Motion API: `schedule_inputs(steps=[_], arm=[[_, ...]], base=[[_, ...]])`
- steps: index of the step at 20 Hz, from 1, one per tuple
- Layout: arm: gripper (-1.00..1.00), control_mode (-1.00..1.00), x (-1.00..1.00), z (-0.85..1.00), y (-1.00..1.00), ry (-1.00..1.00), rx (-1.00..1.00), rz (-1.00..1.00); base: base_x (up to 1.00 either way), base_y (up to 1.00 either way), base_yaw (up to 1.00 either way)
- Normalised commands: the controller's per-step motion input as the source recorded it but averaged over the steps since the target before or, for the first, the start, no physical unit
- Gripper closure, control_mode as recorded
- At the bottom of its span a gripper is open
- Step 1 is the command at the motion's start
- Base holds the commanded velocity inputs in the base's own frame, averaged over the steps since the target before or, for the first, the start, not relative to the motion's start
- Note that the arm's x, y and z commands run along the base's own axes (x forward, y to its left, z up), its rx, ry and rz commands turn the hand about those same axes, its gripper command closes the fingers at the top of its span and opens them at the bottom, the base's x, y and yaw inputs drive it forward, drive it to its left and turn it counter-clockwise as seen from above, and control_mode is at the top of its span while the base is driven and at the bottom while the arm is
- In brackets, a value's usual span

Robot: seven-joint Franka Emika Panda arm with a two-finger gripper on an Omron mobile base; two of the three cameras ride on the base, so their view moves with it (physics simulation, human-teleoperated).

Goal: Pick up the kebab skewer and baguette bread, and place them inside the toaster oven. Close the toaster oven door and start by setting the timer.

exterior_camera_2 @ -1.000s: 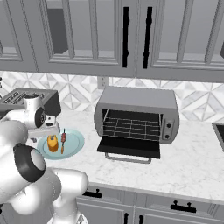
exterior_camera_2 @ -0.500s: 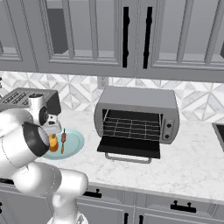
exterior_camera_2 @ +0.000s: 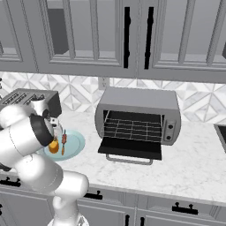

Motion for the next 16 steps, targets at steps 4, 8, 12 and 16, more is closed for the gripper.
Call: schedule_inputs(steps=[4, 8, 12, 16], arm=[[-1.0, -1.0, 0.1, -0.24, 0.0, 0.0, 0.0, 0.03], [-1.0, -1.0, 0.11, -0.04, 0.0, 0.0, 0.0, 0.04], [-1.0, -1.0, 0.08, 0.0, 0.0, 0.0, 0.0, 0.01], [-1.0, -1.0, 0.04, 0.0, 0.0, 0.0, 0.0, 0.02]], base=[[0.0, 0.0, 0.0], [0.0, 0.0, 0.0], [0.0, 0.0, 0.0], [0.0, 0.0, 0.0]])
